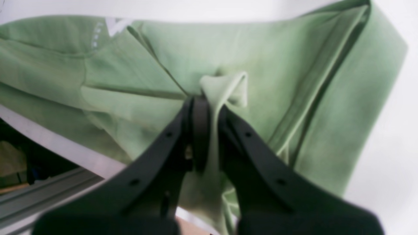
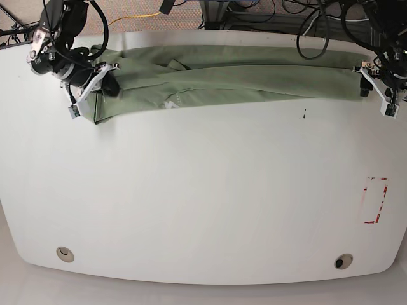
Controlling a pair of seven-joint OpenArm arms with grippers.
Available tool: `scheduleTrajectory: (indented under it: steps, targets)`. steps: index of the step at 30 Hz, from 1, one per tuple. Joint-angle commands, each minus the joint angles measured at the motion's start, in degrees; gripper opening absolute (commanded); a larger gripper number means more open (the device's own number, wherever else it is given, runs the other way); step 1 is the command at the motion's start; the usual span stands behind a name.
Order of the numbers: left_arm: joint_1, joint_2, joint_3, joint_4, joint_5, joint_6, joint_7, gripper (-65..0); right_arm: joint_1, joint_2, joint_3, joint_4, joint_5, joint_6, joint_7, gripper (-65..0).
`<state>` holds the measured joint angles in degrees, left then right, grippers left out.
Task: Fold the T-shirt properly
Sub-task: 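Fold the held shirt edge over with both grippers toward the robot, then pull the folded green strip taut with both grippers away from each other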
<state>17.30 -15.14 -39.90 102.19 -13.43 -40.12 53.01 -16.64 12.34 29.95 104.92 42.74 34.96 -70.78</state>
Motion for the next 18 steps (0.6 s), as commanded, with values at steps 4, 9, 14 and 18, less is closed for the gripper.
scheduleTrajectory:
  steps: [4, 9, 14, 18]
  targets:
    - [-1.87, -1.0, -0.94, 3.26, -9.47, 0.12, 4.35, -29.0, 0.34, 0.89, 4.29, 2.99, 0.91, 0.25, 0.67, -49.8]
    - [-3.01, 1.11, 3.11, 1.85, -5.16, 0.12, 5.32, -29.0, 0.34, 1.07, 4.64, 2.99, 0.82, 0.07, 0.67, -21.2]
    - [-3.01, 3.49, 3.81, -1.31, -1.56, 0.12, 2.59, -29.0, 0.42, 0.89, 8.07, 2.99, 0.82, 0.25, 0.76, -14.7]
    - [-3.01, 3.4, 3.64, -2.63, -1.82, 0.12, 2.33, -29.0, 0.42, 1.07, 9.21, 2.99, 1.26, 0.51, 0.76, -14.7]
